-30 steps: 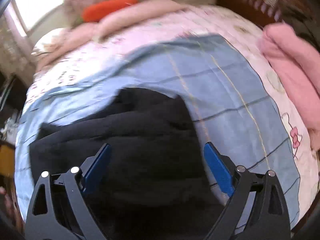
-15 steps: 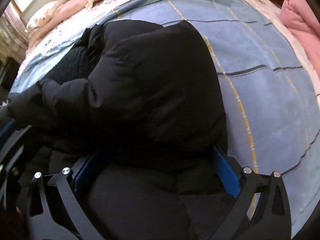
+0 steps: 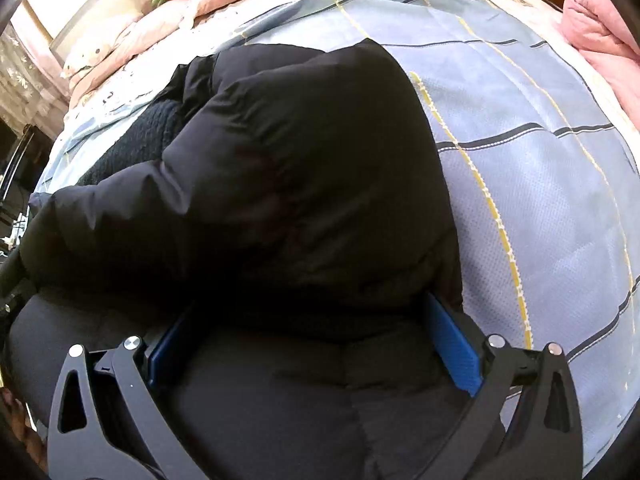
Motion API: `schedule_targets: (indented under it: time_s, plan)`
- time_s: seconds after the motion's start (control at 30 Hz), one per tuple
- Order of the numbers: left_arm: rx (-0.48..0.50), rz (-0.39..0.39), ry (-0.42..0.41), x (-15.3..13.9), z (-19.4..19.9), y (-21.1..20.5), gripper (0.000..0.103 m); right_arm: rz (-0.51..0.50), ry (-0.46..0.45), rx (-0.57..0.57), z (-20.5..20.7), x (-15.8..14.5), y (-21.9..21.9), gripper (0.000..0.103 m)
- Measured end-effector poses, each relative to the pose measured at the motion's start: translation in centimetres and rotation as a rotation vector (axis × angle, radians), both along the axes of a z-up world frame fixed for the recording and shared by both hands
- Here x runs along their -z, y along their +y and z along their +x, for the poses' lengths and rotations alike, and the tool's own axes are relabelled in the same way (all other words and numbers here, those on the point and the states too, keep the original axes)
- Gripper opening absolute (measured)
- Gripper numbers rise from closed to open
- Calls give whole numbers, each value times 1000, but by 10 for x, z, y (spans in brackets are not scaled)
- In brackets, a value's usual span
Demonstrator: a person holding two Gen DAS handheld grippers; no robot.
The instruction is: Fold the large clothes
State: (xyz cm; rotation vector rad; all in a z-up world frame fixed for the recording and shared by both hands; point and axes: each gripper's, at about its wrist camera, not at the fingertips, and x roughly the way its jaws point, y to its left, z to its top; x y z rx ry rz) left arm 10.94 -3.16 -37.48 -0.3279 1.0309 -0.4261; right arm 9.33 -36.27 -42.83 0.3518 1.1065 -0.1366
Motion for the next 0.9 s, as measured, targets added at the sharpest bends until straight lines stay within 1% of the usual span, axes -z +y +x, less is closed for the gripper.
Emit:
schedule_targets:
  time_s: [0.03, 0.1, 0.13, 0.2, 0.23, 0.3, 0.37, 0.4, 0.43, 0.47, 0.5, 0.53, 0.57, 0.63, 0.67, 0.7, 0.73, 0.83, 0.87, 0.9]
  plan:
    - [32, 67, -31, -2, -2, -8, 4, -7, -1, 7, 0, 0, 1, 102]
    - [69, 173, -86, -4, -7, -22, 4, -18, 1, 18, 1, 1, 3, 102]
    - [57, 168, -89, -3, -8, -22, 4, -20, 1, 22, 1, 1, 4, 102]
    - [29, 118, -77, 0, -8, -17, 4, -25, -2, 26, -1, 2, 4, 102]
    - [27, 114, -74, 0, -7, -15, 4, -28, -2, 27, -1, 2, 5, 102]
    - [30, 136, -65, -3, -7, -18, 4, -30, 0, 31, -1, 1, 5, 102]
    - [46, 195, -53, -10, -5, -29, 4, -33, -2, 34, -1, 1, 5, 102]
    - [59, 216, -63, -19, -8, -32, 13, -33, -3, 36, -2, 1, 6, 102]
    - [69, 222, -104, -33, -12, -34, 31, -34, -3, 39, -2, 1, 6, 102]
    - [55, 234, -188, -54, -23, -36, 101, -34, -1, 42, -2, 1, 6, 102]
    - [27, 250, -280, -73, -34, -35, 101, -34, 2, 46, -2, 1, 6, 102]
    - [13, 260, -338, -85, -40, -35, 101, -35, 3, 48, -2, 1, 6, 102]
    - [20, 280, -342, -93, -40, -37, 101, -36, 3, 49, -2, 1, 6, 102]
    - [26, 326, -301, -90, -34, -41, 101, -38, 0, 52, -2, 0, 7, 102]
    - [23, 356, -278, -81, -29, -43, 101, -37, -1, 52, -2, 0, 7, 102]
    - [19, 387, -236, -67, -23, -45, 101, -37, -2, 53, -3, 0, 7, 102]
    - [20, 397, -202, -57, -21, -42, 101, -37, -2, 53, -3, 0, 7, 102]
    - [15, 404, -77, -9, -8, -34, 101, -33, -8, 53, -4, 0, 7, 102]
    - [31, 376, -48, 11, -5, -32, 101, -30, -11, 53, -4, 1, 8, 102]
    - [28, 357, -63, 17, -7, -29, 101, -28, -18, 51, -5, 1, 7, 102]
